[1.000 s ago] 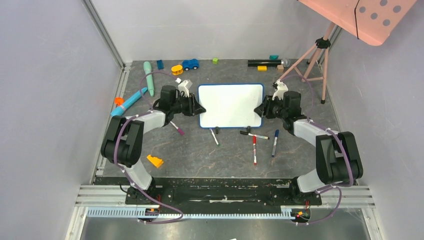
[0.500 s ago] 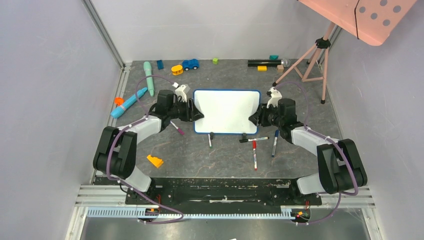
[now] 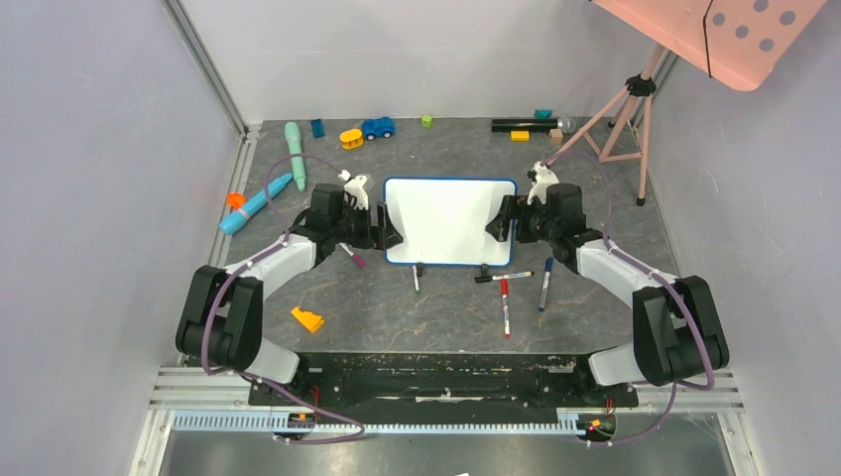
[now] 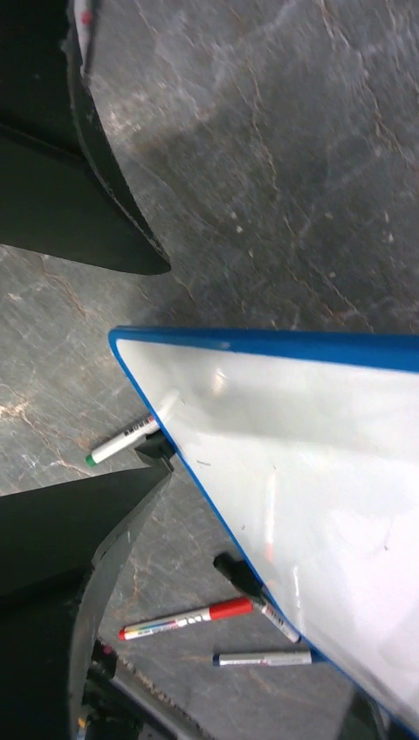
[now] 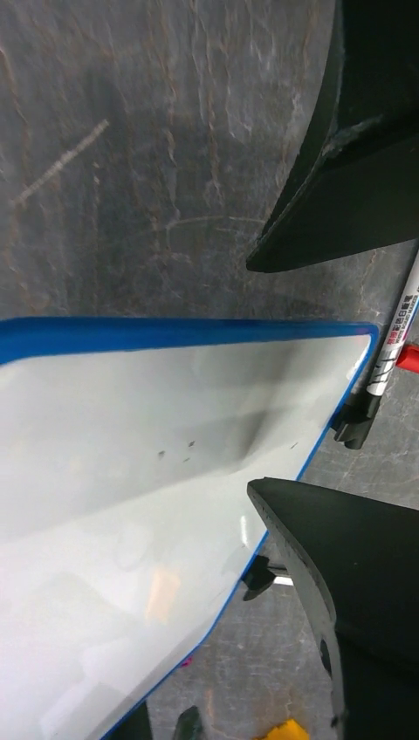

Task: Write a sentence on the whiteboard
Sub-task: Move the whiteboard to the center of the board, then pick up the whiteboard marker from the center of the board.

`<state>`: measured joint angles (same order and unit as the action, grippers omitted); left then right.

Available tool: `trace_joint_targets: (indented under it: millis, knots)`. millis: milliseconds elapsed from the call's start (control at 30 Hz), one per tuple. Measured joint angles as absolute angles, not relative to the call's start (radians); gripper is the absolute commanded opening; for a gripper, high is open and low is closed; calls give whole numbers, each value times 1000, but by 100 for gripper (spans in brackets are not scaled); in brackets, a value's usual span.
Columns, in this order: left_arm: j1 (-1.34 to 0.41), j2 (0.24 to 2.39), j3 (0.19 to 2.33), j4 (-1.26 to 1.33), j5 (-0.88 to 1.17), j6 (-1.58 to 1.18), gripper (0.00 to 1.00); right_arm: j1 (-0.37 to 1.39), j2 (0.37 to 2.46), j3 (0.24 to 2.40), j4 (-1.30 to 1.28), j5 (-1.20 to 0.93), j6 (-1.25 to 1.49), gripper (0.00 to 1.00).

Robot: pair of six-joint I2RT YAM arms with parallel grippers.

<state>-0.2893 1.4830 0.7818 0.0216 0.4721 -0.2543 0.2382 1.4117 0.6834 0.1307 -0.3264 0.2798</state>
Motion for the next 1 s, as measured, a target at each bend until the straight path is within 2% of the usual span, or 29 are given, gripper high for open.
trace_joint_targets:
  millis: [167, 367, 667, 900, 1000]
  knots:
    - [-289, 1420, 773, -35, 407, -240, 99, 238, 1369, 752, 40, -238, 272, 92]
    - [-289, 1300, 772, -118, 301, -249, 100, 241, 1237, 737, -84, -150, 307, 93]
    - [-289, 1119, 772, -278, 131, -344, 100, 298, 1022, 651, -288, -53, 332, 84]
    - [-289, 1018, 794, -438, 55, -475, 100, 437, 993, 636, -399, 40, 375, 80]
    - [-289, 1004, 823, -487, 54, -513, 100, 548, 987, 605, -417, 95, 442, 80]
